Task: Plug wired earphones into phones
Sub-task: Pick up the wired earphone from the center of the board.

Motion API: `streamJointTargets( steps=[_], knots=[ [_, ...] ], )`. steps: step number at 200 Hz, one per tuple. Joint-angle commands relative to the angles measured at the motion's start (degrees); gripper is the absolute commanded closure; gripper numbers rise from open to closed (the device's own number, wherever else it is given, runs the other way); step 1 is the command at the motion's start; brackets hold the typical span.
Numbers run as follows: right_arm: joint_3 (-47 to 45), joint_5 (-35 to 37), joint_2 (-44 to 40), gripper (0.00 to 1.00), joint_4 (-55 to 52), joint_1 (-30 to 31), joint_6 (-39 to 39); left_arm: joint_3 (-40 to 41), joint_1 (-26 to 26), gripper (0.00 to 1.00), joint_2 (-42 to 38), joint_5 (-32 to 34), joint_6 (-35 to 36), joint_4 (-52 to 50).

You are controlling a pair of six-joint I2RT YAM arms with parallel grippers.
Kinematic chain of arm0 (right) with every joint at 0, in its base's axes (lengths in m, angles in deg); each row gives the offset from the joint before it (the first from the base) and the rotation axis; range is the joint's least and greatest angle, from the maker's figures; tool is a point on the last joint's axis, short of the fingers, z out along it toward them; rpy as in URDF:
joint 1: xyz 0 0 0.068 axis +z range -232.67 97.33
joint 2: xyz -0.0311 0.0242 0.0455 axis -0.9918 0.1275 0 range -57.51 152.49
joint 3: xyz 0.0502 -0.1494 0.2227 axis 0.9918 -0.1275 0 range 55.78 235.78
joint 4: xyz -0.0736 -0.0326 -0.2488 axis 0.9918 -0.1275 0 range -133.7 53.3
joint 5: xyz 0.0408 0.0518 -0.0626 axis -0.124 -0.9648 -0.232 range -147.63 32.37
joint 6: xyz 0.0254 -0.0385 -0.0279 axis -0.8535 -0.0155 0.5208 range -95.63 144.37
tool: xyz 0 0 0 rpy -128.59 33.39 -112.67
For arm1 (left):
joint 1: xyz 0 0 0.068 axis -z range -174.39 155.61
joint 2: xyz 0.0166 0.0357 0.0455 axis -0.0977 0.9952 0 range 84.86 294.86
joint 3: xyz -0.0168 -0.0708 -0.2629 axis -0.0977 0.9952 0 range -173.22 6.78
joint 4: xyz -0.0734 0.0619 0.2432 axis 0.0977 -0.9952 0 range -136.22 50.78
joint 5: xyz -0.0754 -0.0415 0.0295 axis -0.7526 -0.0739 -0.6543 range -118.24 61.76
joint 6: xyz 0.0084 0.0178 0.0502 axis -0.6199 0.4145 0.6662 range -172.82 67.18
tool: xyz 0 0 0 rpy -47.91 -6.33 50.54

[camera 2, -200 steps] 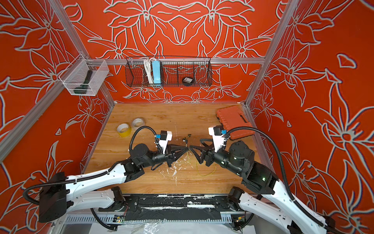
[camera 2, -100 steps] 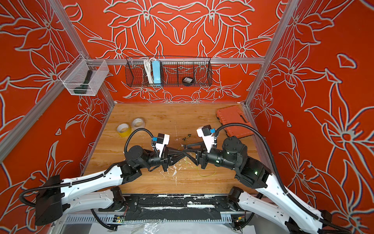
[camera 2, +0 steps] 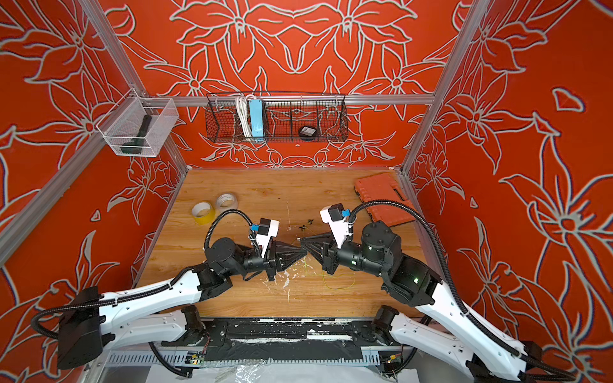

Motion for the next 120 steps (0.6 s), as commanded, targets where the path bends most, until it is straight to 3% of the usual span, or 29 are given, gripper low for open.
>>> streamJointTargets(
  steps=[1, 120],
  knots=[
    [0.40, 1.20, -0.80, 0.84, 0.51, -0.05, 0.60, -1.03, 0.76, 1.00, -0.47, -0.23, 0.54, -0.07],
    [-0.25, 1.38, -0.43, 0.82, 0.90, -0.01, 1.21, -1.69, 1.13, 1.00, 0.38, -0.30, 0.97, -0.58]
  ],
)
